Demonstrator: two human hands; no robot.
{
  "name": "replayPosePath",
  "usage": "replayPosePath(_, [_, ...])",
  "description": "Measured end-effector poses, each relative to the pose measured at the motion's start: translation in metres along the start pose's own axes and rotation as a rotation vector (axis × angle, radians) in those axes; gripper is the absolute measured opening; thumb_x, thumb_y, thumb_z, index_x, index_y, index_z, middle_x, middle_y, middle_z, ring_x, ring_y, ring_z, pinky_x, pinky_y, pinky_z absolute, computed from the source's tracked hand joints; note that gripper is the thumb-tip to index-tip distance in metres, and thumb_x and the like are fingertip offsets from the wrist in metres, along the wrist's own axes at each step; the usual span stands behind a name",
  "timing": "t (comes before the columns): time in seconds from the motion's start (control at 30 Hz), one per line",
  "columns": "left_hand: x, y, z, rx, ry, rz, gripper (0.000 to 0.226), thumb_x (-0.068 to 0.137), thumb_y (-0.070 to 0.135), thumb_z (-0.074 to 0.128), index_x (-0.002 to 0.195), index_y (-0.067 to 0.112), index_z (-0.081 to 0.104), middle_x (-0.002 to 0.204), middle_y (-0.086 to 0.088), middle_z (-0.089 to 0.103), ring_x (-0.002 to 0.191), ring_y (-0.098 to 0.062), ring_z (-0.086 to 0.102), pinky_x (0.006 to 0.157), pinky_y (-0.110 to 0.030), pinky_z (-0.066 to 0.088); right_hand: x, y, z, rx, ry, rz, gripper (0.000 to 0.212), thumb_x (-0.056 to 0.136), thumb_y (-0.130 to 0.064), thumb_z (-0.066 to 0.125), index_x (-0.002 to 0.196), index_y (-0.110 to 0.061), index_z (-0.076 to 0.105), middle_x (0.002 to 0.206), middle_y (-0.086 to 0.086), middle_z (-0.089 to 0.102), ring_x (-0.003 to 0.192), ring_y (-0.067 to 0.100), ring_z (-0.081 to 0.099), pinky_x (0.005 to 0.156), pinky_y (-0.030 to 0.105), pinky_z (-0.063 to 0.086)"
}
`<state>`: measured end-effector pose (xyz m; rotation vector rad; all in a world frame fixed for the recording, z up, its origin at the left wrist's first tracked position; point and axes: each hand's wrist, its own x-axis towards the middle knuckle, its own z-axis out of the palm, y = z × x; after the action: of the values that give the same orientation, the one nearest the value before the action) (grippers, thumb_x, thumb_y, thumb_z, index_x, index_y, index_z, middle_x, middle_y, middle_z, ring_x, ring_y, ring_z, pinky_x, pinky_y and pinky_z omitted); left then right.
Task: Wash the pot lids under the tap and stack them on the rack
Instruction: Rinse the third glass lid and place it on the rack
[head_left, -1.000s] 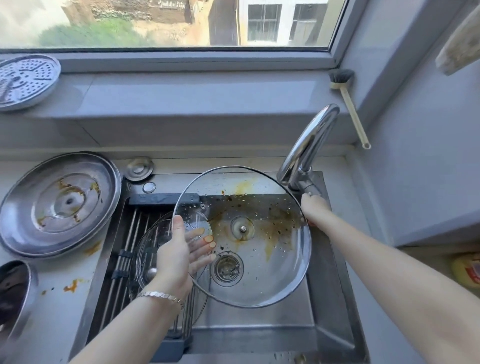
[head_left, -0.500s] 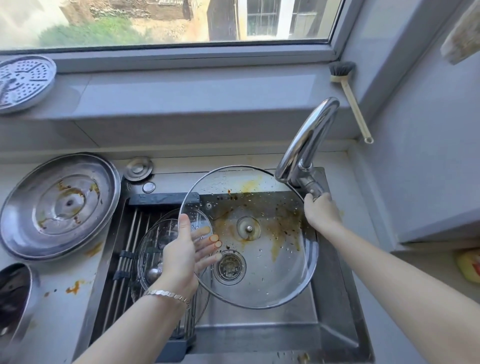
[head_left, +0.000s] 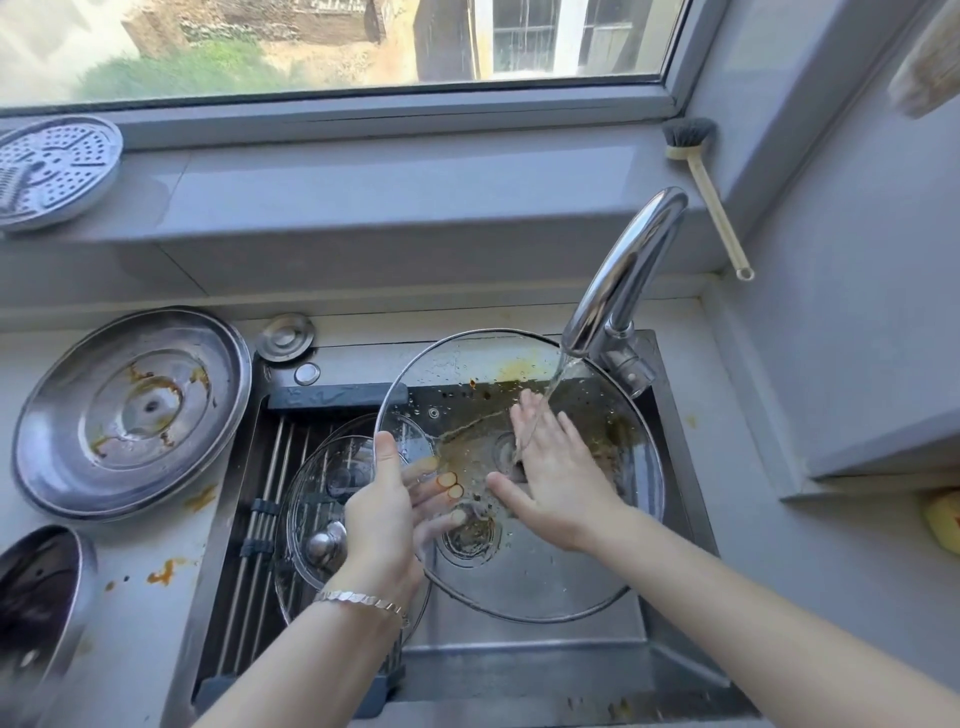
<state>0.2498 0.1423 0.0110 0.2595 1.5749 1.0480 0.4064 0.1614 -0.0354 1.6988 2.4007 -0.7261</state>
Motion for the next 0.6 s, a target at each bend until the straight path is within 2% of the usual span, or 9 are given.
replayPosePath(0.07, [-0.002,-0.002,-0.001,-0.002,0.009,-0.007,0.050,0.092,0.052,0.038,0.082,0.007,0.057,0.082,-0.013,0.063,0.074,-0.023,0.064,0.046,-0.028,0.056,-0.013,-0.013,0.005,0.024,-0.058,-0.125,0.079,0.092,-0.060,0.016,0.145,-0.013,-0.020,0.150,0.002,-0.031,0.138,0.012,-0.030,0.113,0.029,-0.018])
replayPosePath(0.13, [-0.002,-0.005,-0.003,0.010,0.000,-0.021,0.054,0.091,0.054,0.037,0.089,0.004,0.059,0.087,-0.015,0.064,0.077,-0.024,0.065,0.047,-0.028,0.057,-0.017,-0.011,0.006,0.023,-0.073,-0.153,0.077,0.093,-0.058,0.018,0.145,-0.015,-0.020,0.150,-0.001,-0.031,0.138,0.010,-0.028,0.112,0.027,-0.018])
replayPosePath(0.2, [-0.002,-0.006,-0.004,0.023,0.003,-0.024,0.057,0.091,0.054,0.036,0.099,0.003,0.059,0.088,-0.015,0.065,0.078,-0.024,0.065,0.049,-0.029,0.056,-0.009,0.006,0.005,0.002,-0.020,-0.015,0.082,0.089,-0.065,0.010,0.145,-0.013,-0.018,0.152,0.002,-0.028,0.138,0.012,-0.027,0.113,0.030,-0.016])
replayPosePath(0.27, [-0.002,-0.007,-0.005,0.014,0.002,-0.020,0.058,0.091,0.055,0.036,0.100,0.002,0.060,0.087,-0.015,0.065,0.077,-0.023,0.065,0.049,-0.029,0.056,-0.008,0.014,0.002,0.001,0.032,0.096,0.085,0.085,-0.066,0.004,0.146,-0.010,-0.017,0.152,0.005,-0.027,0.135,0.011,-0.030,0.112,0.030,-0.016])
replayPosePath(0.33, [-0.002,-0.008,-0.004,0.017,-0.007,-0.020,0.058,0.091,0.055,0.036,0.096,0.003,0.061,0.088,-0.016,0.066,0.077,-0.024,0.066,0.048,-0.029,0.057,-0.013,0.000,0.006,0.025,0.002,-0.024,0.080,0.091,-0.063,0.011,0.146,-0.012,-0.017,0.150,0.003,-0.030,0.134,0.010,-0.031,0.111,0.029,-0.020])
replayPosePath(0.4, [-0.002,-0.010,-0.003,0.046,-0.013,-0.020,0.058,0.091,0.056,0.036,0.092,0.004,0.062,0.089,-0.016,0.067,0.077,-0.024,0.067,0.048,-0.028,0.057,-0.017,-0.017,0.007,0.020,0.000,-0.172,0.080,0.087,-0.065,0.007,0.146,-0.016,-0.016,0.147,-0.003,-0.032,0.135,0.006,-0.030,0.111,0.026,-0.022])
replayPosePath(0.43, [-0.003,-0.011,-0.003,0.059,-0.018,-0.018,0.058,0.091,0.055,0.036,0.093,0.003,0.062,0.089,-0.017,0.067,0.076,-0.024,0.067,0.047,-0.028,0.057,-0.013,-0.019,0.005,0.015,0.025,-0.182,0.081,0.086,-0.067,0.005,0.146,-0.018,-0.015,0.146,-0.005,-0.032,0.135,0.005,-0.030,0.111,0.027,-0.022])
replayPosePath(0.53, [-0.007,-0.013,-0.001,0.070,-0.026,-0.007,0.059,0.092,0.054,0.035,0.095,0.001,0.061,0.087,-0.017,0.066,0.074,-0.025,0.067,0.047,-0.030,0.057,0.006,-0.012,-0.004,0.017,0.073,0.004,0.072,0.094,-0.056,0.012,0.145,-0.017,-0.019,0.148,-0.002,-0.032,0.138,0.010,-0.028,0.115,0.033,-0.016])
replayPosePath(0.6, [-0.010,-0.015,-0.001,0.067,-0.030,0.009,0.057,0.093,0.051,0.036,0.088,0.001,0.062,0.074,-0.013,0.070,0.065,-0.022,0.069,0.048,-0.031,0.057,0.012,-0.021,-0.004,0.053,0.072,0.004,0.075,0.092,-0.057,0.011,0.145,-0.014,-0.019,0.147,0.001,-0.033,0.139,0.013,-0.028,0.117,0.035,-0.013])
